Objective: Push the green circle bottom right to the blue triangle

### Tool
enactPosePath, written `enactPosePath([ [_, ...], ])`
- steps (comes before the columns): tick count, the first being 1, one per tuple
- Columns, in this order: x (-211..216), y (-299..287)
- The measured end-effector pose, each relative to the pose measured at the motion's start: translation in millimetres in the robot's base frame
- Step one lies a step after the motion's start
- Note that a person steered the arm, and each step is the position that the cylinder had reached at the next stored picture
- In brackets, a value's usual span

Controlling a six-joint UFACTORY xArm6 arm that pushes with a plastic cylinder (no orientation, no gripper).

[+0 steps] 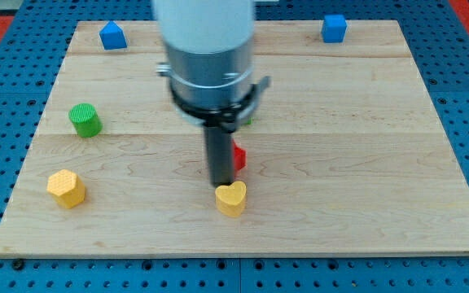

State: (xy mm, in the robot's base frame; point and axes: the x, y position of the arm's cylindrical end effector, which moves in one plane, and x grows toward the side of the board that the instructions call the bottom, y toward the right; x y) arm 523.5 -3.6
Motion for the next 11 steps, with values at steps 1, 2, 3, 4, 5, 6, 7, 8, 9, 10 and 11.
enactPosePath([
  [1,10,-9],
  [2,13,-121],
  [3,-6,-135],
  [4,-49,-210],
  [5,-78,-233],
  [6,-92,-164],
  [7,-147,-152],
  [8,-152,-167],
  [9,-120,-213],
  [10,-175,-240],
  [11,-187,-170],
])
